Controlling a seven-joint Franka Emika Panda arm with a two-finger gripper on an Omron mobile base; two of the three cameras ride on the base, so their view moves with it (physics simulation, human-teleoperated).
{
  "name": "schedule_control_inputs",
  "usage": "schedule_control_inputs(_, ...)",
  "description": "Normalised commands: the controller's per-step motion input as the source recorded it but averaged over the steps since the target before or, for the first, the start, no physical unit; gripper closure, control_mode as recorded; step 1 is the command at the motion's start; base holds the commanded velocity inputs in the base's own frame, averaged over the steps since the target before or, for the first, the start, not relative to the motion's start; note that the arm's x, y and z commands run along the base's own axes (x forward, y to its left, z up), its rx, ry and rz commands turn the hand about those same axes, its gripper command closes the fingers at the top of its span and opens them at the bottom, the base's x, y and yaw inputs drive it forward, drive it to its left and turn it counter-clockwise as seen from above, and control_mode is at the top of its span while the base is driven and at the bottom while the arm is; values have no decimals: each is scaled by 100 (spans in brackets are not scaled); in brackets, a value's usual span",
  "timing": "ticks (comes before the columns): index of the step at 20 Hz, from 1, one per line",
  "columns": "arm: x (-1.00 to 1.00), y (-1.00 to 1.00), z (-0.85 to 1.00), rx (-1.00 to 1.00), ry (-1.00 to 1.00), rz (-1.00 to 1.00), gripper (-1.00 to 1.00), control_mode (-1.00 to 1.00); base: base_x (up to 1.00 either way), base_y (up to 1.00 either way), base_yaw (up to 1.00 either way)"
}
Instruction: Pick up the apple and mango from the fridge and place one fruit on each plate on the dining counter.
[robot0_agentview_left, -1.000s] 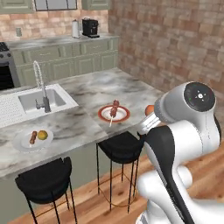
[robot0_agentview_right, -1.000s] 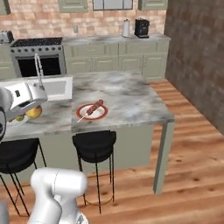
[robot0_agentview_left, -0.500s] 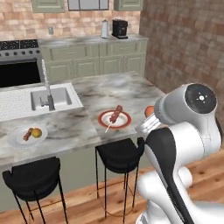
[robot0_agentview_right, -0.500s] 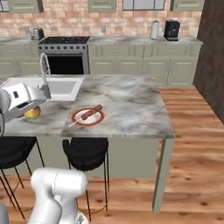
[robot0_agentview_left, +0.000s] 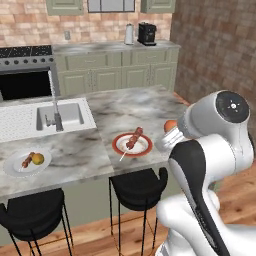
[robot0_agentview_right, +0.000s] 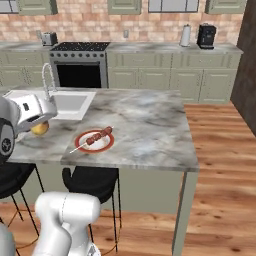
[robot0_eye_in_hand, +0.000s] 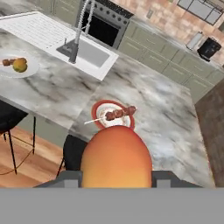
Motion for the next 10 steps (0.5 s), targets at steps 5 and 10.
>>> schedule_control_inputs(5,42,-40,-8,31,11,13,100,-100,0,0,0)
schedule_control_inputs(10,68,-37,-70,12,24,0,100,-100,0,0,0)
